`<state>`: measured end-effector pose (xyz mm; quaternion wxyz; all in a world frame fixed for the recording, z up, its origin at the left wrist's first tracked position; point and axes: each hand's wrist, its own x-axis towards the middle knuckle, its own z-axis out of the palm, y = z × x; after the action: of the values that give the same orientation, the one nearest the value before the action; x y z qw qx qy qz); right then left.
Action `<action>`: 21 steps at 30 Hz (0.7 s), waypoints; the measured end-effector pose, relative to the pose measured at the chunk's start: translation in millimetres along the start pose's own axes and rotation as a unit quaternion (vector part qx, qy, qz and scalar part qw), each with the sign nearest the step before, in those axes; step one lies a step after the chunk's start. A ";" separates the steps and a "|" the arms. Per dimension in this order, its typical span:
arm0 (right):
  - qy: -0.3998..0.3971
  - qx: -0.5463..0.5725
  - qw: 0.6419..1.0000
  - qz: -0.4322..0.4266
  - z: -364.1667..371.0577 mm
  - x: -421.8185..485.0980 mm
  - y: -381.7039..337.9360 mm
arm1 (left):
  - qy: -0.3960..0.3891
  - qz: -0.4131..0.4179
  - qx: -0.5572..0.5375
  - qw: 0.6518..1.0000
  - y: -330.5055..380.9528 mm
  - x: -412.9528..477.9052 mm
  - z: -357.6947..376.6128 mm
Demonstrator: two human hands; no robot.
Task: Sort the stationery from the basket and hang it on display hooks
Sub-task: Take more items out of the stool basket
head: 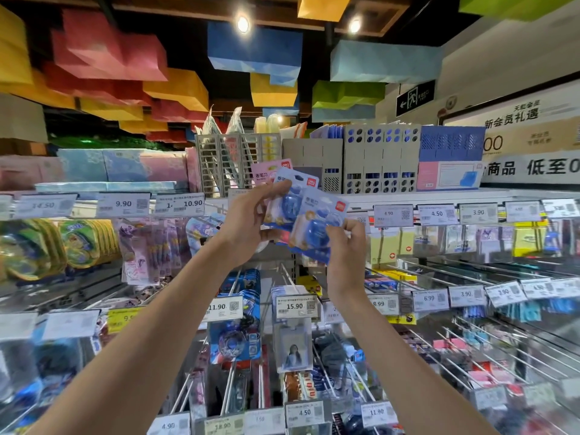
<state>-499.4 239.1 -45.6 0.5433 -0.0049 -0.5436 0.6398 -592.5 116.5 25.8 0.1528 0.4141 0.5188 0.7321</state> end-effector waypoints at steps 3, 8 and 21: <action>0.069 -0.038 0.997 -0.019 -22.5 -12.3 25.1 | -0.007 -0.003 -0.020 1.000 1.8 0.9 -3.1; -0.007 -0.152 0.987 -0.044 -38.8 -23.5 48.9 | -0.017 -0.025 -0.078 0.996 0.3 8.3 -13.4; -0.044 -0.232 0.972 0.001 5.2 11.3 47.9 | -0.051 -0.037 -0.171 0.983 6.3 11.9 -23.1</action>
<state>-540.1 252.1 -70.4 0.5023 -0.1034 -0.7005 0.4964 -616.1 107.1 34.0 0.2744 0.3989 0.3923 0.7821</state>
